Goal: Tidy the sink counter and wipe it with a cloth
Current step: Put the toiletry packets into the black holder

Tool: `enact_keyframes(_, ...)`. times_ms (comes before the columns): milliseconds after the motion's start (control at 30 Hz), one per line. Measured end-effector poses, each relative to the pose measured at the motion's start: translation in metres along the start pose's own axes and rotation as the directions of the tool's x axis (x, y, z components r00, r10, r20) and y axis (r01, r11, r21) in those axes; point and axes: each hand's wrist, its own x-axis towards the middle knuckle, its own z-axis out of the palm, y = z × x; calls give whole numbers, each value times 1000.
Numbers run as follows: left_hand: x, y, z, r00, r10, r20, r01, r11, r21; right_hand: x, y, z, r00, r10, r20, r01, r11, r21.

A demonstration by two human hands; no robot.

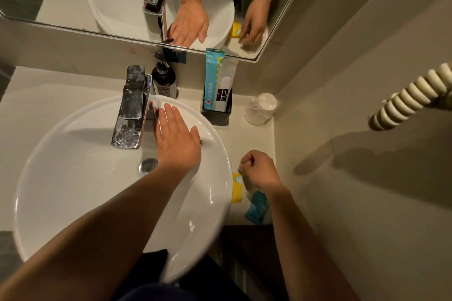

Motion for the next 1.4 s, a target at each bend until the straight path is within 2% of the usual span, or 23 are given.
enact_keyframes(100, 0, 1, -1, 1000, -6, 1, 6, 1000, 3, -7, 20, 18, 995, 48, 90, -37, 992, -122)
enact_keyframes(300, 0, 1, 0, 1000, -2, 6, 2, 1000, -7, -9, 24, 23, 998, 16, 54, -8, 989, -150)
enact_keyframes(367, 1, 0, 1, 1000, -1, -2, 1, 1000, 0, -9, 17, 10, 1000, -13, 11, 14, 992, -128)
enact_keyframes(467, 2, 0, 2, 1000, -2, -12, 2, 1000, 7, -9, -6, -19, 986, -108, -130, 99, 992, -79)
enact_keyframes(600, 2, 0, 2, 1000, 1, -9, 0, 1000, 21, -10, -59, -57, 903, -283, -324, 302, 953, 8)
enact_keyframes(733, 2, 0, 2, 1000, 10, -13, -9, 1000, 14, 6, -113, -71, 768, -471, -433, 503, 863, -46)
enact_keyframes(867, 2, -1, 2, 1000, 13, -18, -13, 1000, 7, 25, -149, -59, 736, -553, -389, 571, 817, -81)
enact_keyframes(967, 2, -1, 2, 999, 20, -27, -20, 1000, 0, 39, -154, -42, 760, -588, -276, 567, 808, -161)
enact_keyframes(1067, 2, 0, 3, 999, 19, -47, -19, 1000, -5, 50, -149, -28, 806, -553, -210, 510, 830, -227)
enact_keyframes(1267, 2, -2, 3, 999, 33, -41, -33, 999, -14, 57, -146, -35, 821, -503, -270, 466, 864, -189)
enact_keyframes(1400, 1, -2, 6, 997, 27, -68, -28, 999, -19, 60, -141, -35, 809, -541, -230, 473, 832, -291)
